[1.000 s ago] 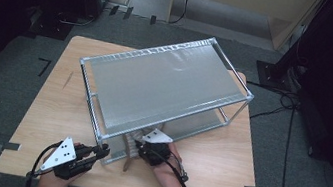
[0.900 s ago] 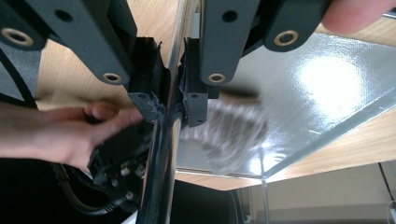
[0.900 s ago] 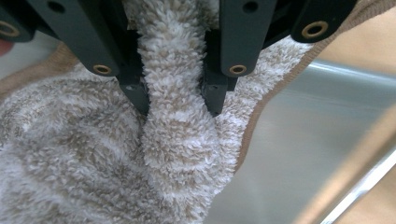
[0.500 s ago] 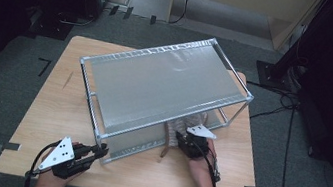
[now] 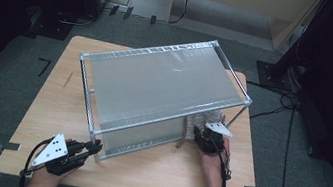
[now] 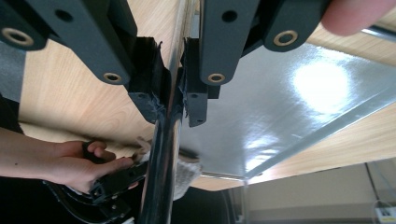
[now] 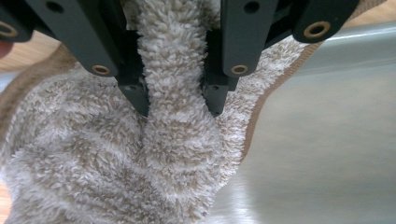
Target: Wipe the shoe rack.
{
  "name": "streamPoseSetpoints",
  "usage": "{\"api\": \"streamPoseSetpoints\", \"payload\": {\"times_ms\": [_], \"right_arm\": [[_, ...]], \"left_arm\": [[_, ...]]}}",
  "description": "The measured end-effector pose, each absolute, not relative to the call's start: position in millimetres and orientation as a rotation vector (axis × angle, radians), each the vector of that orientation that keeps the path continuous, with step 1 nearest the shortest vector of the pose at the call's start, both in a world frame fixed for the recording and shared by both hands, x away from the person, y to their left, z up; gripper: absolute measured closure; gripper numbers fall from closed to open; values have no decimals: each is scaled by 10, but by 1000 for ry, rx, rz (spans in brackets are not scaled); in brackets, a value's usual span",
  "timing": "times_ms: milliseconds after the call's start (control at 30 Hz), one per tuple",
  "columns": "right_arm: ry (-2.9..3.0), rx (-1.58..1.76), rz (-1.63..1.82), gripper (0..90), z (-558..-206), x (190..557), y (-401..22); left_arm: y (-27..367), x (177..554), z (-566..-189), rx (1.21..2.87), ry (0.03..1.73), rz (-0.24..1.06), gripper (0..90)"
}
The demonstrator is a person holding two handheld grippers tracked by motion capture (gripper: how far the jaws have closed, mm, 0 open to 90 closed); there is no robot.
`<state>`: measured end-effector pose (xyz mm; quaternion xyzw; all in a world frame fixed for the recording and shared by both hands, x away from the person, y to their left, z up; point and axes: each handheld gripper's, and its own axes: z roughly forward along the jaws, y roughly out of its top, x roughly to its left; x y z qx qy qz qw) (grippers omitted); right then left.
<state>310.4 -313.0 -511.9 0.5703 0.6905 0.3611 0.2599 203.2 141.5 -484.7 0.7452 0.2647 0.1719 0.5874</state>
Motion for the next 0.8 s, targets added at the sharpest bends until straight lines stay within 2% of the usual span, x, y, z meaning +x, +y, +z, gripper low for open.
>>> {"api": "streamPoseSetpoints", "payload": {"times_ms": [333,533,800], "right_arm": [[1731,1598,945,699,-5049,3079,-3406],[1736,1574,1001,699,-5001,3011,-3528],[1816,1542,985,699,-5066,2949,-3369]], "left_arm": [[1645,2111,-4856,1692,707,432,793],[1647,2149,-4860,1683,718,423,790],[1525,2165,-4862,1715,621,339,787]]}}
